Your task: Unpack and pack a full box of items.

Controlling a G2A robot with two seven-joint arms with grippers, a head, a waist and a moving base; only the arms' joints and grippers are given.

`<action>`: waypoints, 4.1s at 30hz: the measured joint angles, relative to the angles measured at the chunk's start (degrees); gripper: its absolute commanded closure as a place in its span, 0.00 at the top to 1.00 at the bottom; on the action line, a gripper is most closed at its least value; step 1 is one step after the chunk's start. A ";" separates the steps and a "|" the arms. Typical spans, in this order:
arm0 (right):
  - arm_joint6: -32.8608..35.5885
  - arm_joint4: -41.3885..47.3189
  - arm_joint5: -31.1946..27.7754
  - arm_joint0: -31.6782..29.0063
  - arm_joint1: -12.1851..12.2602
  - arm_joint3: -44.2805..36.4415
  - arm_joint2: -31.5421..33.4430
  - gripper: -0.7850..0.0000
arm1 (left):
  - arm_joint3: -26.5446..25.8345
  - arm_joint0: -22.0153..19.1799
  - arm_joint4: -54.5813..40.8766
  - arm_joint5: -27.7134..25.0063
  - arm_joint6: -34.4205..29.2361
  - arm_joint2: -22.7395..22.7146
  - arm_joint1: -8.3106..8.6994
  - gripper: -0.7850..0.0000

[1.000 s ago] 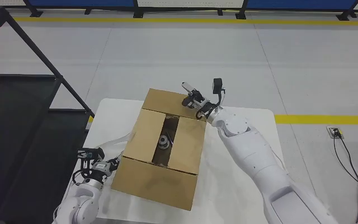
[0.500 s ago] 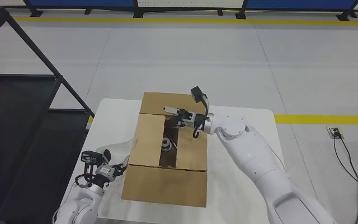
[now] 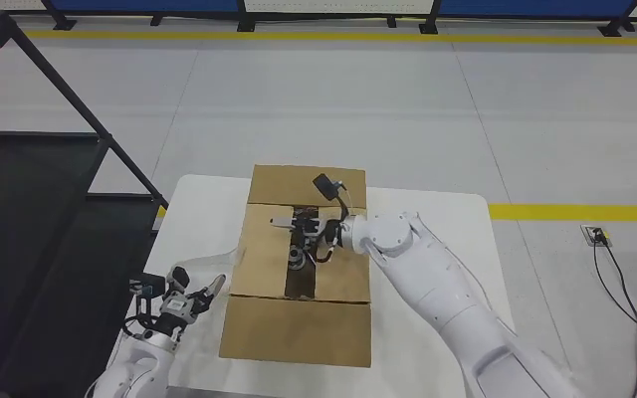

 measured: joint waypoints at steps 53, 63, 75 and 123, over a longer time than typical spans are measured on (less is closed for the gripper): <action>11.07 19.17 -16.00 6.20 -4.89 12.69 9.12 1.00 | -9.52 4.81 -2.91 4.43 -0.34 -5.54 -0.03 1.00; 10.44 18.55 -17.67 3.44 -1.74 9.60 13.34 1.00 | -1.60 1.52 -1.45 4.99 -4.03 -6.01 0.19 1.00; 9.33 15.87 -14.78 -1.14 0.94 0.99 16.45 1.00 | 0.99 0.52 -0.46 4.99 -3.63 -6.29 0.26 1.00; -3.15 5.25 -14.02 -43.02 13.02 -46.41 46.97 1.00 | 0.94 -24.75 -17.89 -1.37 -40.46 22.98 -2.77 1.00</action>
